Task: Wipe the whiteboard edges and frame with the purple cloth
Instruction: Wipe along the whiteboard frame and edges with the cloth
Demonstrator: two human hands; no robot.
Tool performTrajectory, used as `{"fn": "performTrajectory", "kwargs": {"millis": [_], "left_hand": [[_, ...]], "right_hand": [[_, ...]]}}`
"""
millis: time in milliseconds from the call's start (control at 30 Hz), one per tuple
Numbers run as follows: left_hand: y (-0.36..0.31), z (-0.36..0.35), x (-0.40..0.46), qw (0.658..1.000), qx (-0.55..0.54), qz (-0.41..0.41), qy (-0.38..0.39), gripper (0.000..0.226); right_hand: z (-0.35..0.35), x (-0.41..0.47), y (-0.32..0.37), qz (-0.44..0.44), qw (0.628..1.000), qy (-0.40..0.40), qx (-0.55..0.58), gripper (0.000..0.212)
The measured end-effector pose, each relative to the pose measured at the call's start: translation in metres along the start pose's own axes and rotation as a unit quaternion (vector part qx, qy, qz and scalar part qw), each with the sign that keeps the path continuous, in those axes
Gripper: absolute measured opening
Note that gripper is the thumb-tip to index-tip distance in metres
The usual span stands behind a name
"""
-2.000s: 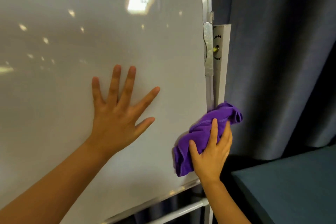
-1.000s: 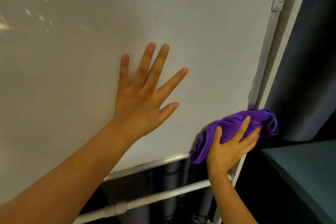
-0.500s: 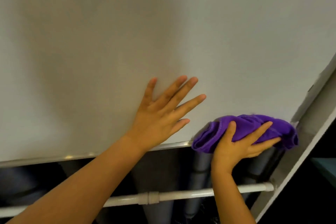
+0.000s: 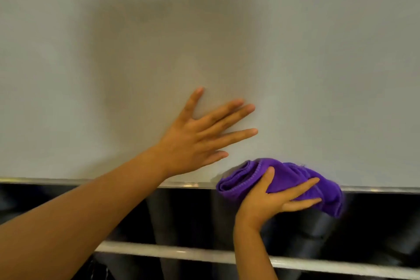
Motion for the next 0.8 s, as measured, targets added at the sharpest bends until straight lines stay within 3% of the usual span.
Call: {"fn": "performTrajectory", "kwargs": {"millis": [300,567,800], "left_hand": [[0.056,-0.006,-0.07,1.0,-0.01,0.002,0.012,0.058],[0.102,-0.005,-0.123,0.998,-0.013,-0.058,0.019,0.07],[0.131,-0.01,-0.154,0.998,0.009,-0.054,0.023,0.064]], "right_hand": [[-0.044,-0.096,-0.008,0.044,0.996,0.075,-0.026,0.081],[-0.036,-0.073,-0.001,0.037,0.996,-0.018,-0.081,0.07],[-0.092,-0.152,-0.009,-0.003,0.999,-0.017,-0.027,0.069]]}}
Point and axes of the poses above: each hand's wrist, its own x-axis towards the middle knuckle, its own z-axis out of the back of the hand, y = z × x, the point moved 6 cm from there along x, towards the middle knuckle, and after that the axes turned 7 degrees about x, right-handed, at the moved point
